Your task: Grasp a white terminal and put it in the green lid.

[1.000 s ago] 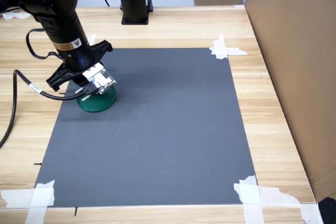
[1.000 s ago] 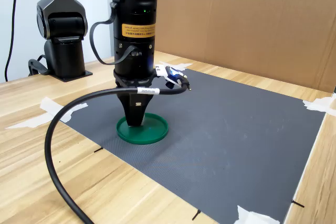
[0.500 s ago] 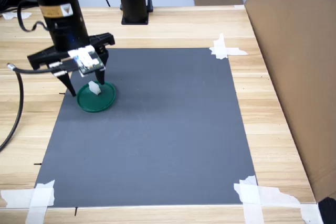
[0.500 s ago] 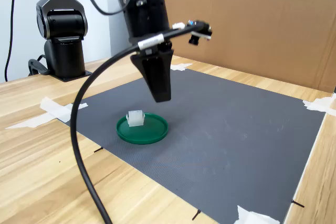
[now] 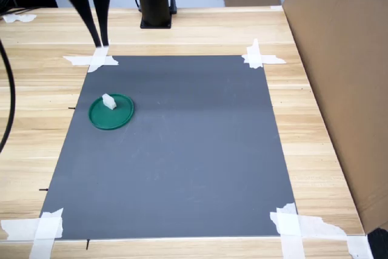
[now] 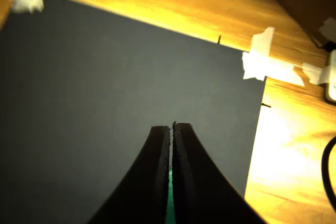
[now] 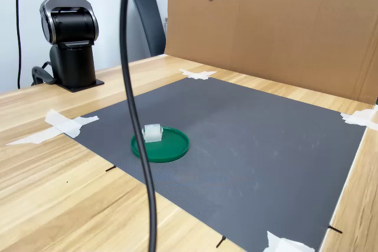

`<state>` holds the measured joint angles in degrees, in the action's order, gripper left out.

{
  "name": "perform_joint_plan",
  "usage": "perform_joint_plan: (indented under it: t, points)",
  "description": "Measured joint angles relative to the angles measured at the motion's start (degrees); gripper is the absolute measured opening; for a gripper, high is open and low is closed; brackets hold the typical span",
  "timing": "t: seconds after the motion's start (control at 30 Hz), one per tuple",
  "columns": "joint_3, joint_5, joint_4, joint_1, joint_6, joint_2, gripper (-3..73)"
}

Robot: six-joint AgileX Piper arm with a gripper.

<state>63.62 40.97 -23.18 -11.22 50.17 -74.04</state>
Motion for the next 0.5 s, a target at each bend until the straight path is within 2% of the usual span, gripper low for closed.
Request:
perform_joint_plan:
  t: [0.13, 0.2, 0.23, 0.3, 0.37, 0.43, 0.5]
  points:
    - [0.0, 0.0, -0.25, 0.0, -10.68, 6.62, -2.3]
    - [-1.4, -1.13, 0.54, 0.0, -22.84, 14.38, -2.4]
    - [-3.63, -3.03, 1.17, 0.0, -25.07, 17.35, -2.4]
    - [-8.05, -6.86, 2.61, 0.0, -26.85, 21.33, -2.4]
    - [-17.47, -13.73, 4.86, 0.0, -28.31, 28.31, -2.4]
    - [-24.3, -18.24, 5.26, 0.0, -28.53, 33.86, -2.4]
    - [-27.79, -19.82, 5.26, 0.0, -28.53, 37.12, -2.4]
